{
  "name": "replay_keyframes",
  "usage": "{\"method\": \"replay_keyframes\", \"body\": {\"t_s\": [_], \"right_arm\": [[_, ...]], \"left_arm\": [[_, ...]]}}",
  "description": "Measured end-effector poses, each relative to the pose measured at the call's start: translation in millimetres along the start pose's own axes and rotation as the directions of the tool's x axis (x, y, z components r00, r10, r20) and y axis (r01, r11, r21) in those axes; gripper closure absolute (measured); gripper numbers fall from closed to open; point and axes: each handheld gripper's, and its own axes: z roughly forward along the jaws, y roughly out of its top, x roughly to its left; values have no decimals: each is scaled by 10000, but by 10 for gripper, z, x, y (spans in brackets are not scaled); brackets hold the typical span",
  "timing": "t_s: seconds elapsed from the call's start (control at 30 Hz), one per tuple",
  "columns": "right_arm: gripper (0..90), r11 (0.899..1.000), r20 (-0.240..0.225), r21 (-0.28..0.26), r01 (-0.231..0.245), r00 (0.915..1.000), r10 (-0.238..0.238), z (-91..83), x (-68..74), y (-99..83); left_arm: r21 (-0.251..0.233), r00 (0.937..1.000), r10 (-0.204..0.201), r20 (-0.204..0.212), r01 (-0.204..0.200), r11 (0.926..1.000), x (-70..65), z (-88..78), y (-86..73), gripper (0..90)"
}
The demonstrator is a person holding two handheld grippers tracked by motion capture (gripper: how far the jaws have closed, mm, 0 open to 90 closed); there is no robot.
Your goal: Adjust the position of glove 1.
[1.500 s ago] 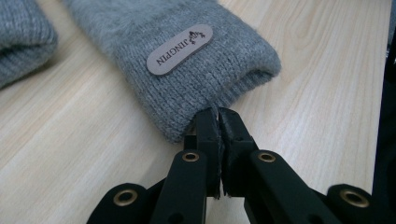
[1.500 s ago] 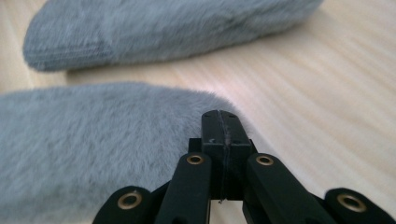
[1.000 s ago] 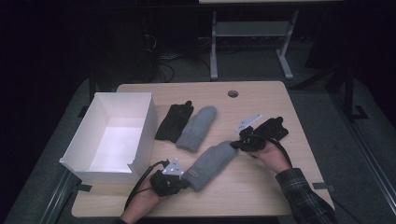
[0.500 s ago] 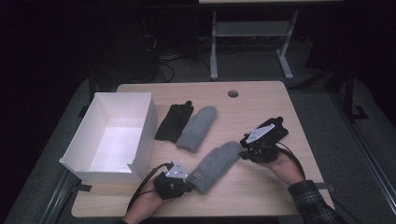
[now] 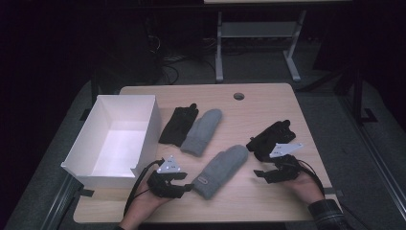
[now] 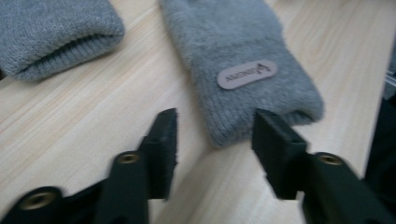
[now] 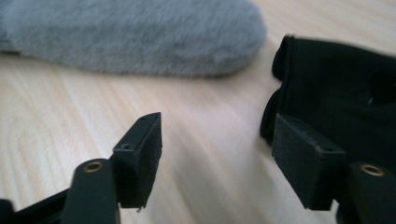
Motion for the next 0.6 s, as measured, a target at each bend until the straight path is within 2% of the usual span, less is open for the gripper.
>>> {"method": "replay_keyframes", "body": {"t_s": [0.07,0.2,0.33,0.43,0.6], "right_arm": [[298,10000,29,0,-28,10000,28,-2,8,-18],[264,10000,-28,-85,31,10000,-31,3,18,-99],[245,9998,-63,-196,3,10000,-4,25,27,-116],[221,9996,-23,-44,263,9997,-264,69,70,-127],[190,9992,27,-132,386,9993,-386,92,91,-137]], "left_arm": [[50,9999,44,-146,-43,10000,21,18,17,426],[-234,9985,65,-537,-77,9997,79,49,103,337],[-114,9984,109,-558,-116,9999,122,87,146,302],[-163,9978,122,-655,-133,9998,180,114,189,279],[-282,9973,-26,-731,6,9996,239,111,264,272]]}}
